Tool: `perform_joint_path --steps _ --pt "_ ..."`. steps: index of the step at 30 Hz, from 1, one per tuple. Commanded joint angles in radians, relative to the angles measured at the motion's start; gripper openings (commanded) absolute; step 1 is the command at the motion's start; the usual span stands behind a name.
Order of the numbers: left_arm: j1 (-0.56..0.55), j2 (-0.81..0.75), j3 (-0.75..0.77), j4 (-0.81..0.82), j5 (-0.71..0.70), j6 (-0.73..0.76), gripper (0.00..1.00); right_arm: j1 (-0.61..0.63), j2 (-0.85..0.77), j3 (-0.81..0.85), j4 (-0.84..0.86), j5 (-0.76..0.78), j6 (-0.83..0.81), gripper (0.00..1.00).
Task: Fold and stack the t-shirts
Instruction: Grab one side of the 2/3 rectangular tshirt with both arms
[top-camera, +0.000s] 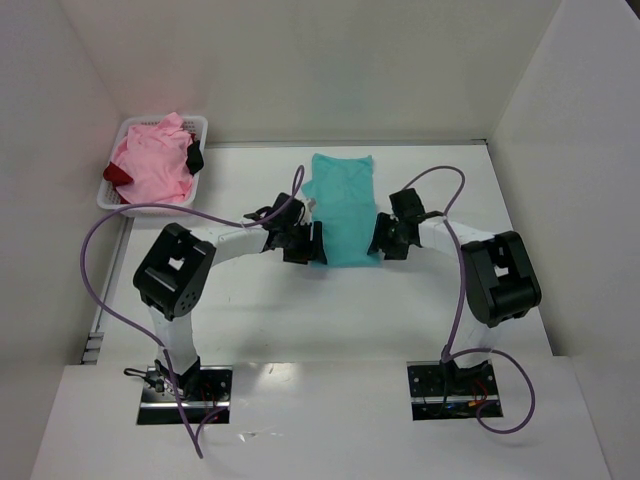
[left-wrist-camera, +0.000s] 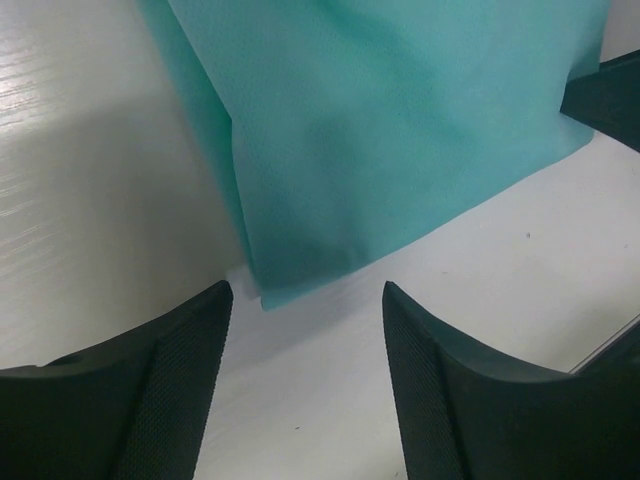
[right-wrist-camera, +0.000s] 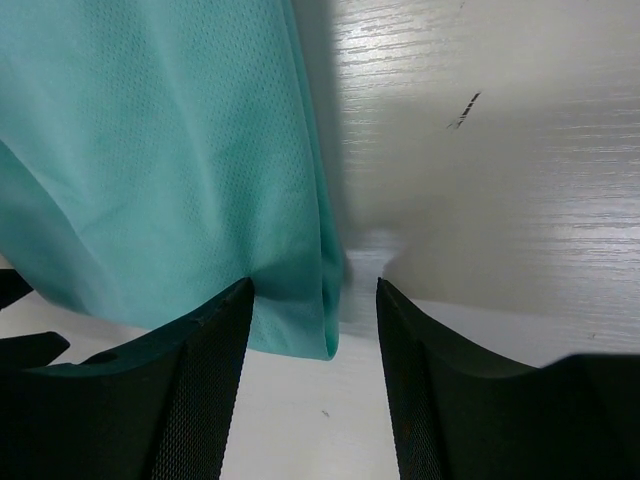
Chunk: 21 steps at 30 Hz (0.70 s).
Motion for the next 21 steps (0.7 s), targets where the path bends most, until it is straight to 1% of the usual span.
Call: perform_joint_path --steps 1,4,6,10,12,15,17,21 --pt "0.003 0.019 -0.005 0.028 0.005 -0.018 0.69 0.025 0.011 0.034 -0.003 -0.001 0.009 0.58" --pt "0.003 0.028 -0.005 0.037 0.005 -0.029 0.67 0.035 0.02 0.034 -0.013 -0.001 0.02 0.56" --pt "0.003 0.028 -0.005 0.046 0.005 -0.029 0.64 0.047 0.02 0.034 -0.022 -0.01 0.02 0.53" --pt "0.003 0.039 0.004 0.046 -0.005 -0.039 0.61 0.068 -0.001 0.034 -0.035 -0.01 0.047 0.53" --pt "0.003 0.039 0.004 0.055 -0.005 -0.039 0.6 0.068 -0.001 0.025 -0.044 0.002 0.056 0.62" --pt "0.003 0.039 0.004 0.055 -0.005 -0.039 0.57 0.068 -0.021 0.025 -0.053 0.011 0.066 0.7" --pt "0.003 0.039 0.004 0.055 -0.005 -0.039 0.56 0.068 -0.032 0.016 -0.053 0.011 0.066 0.7" --pt "0.003 0.048 0.004 0.055 -0.005 -0.039 0.49 0.068 -0.043 0.005 -0.032 0.011 0.075 0.7"
